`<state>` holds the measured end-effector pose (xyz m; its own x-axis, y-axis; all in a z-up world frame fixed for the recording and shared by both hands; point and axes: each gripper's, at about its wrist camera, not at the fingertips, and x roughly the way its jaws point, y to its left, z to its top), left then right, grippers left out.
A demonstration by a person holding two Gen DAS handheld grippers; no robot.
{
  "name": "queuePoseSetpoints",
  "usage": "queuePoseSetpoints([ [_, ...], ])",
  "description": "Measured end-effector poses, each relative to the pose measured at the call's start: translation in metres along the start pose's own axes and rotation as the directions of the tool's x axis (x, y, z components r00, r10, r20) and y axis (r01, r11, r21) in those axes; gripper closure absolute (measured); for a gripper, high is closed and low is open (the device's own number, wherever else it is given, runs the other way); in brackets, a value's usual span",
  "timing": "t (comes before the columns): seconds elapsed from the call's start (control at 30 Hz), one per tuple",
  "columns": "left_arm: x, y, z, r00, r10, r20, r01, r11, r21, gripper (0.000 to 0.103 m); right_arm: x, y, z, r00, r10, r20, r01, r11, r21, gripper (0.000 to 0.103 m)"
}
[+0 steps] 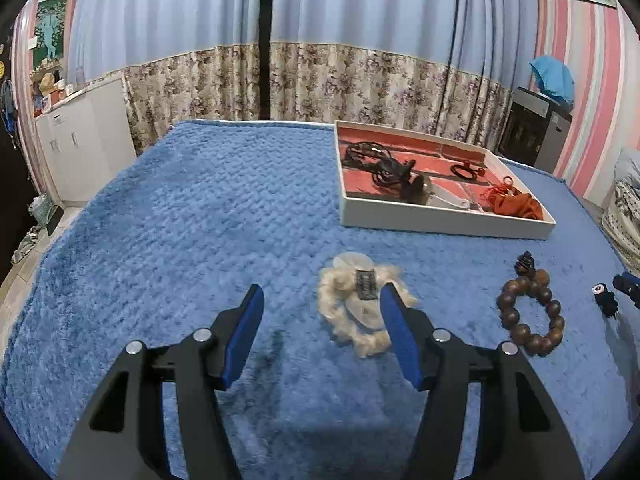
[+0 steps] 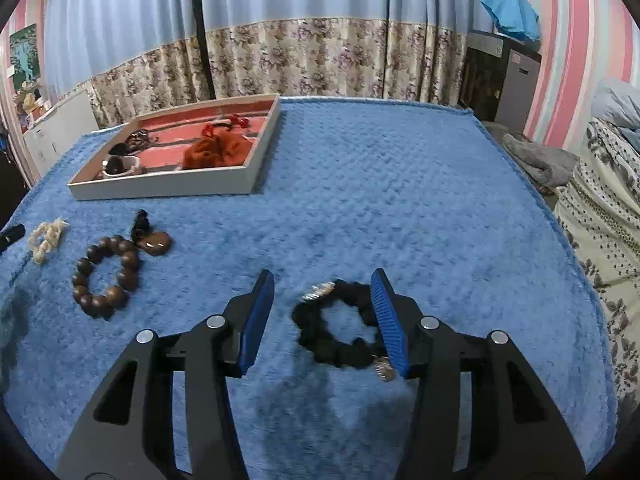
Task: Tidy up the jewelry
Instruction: 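Move both open tools to the cream scrunchie and wooden bead bracelet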
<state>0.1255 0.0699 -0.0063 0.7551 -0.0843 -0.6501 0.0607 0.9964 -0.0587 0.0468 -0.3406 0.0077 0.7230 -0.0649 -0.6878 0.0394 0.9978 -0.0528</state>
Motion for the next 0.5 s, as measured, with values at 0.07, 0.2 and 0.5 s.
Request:
queuePoseSetpoints([
  [0.07,0.002,-0.004,0.003,1.000,0.001,0.001,-0.001,1.000,0.009,0.043,0.000,0.014,0.003,1.000,0.023,0.006,-0.023,1.000,-0.008,0.052],
  [0.2,0.008,-0.008,0.008,1.000,0.008,0.001,-0.008,1.000,0.023,0.043,0.004,0.048,0.013,0.997,0.081,0.006,-0.081,0.996,-0.034,0.052],
  [0.5,0.027,-0.004,0.010,0.999,0.025,-0.042,-0.023,0.999,0.046,0.043,0.033,0.122,0.015,0.986,0.160,-0.041,-0.163,0.983,-0.086,0.052],
])
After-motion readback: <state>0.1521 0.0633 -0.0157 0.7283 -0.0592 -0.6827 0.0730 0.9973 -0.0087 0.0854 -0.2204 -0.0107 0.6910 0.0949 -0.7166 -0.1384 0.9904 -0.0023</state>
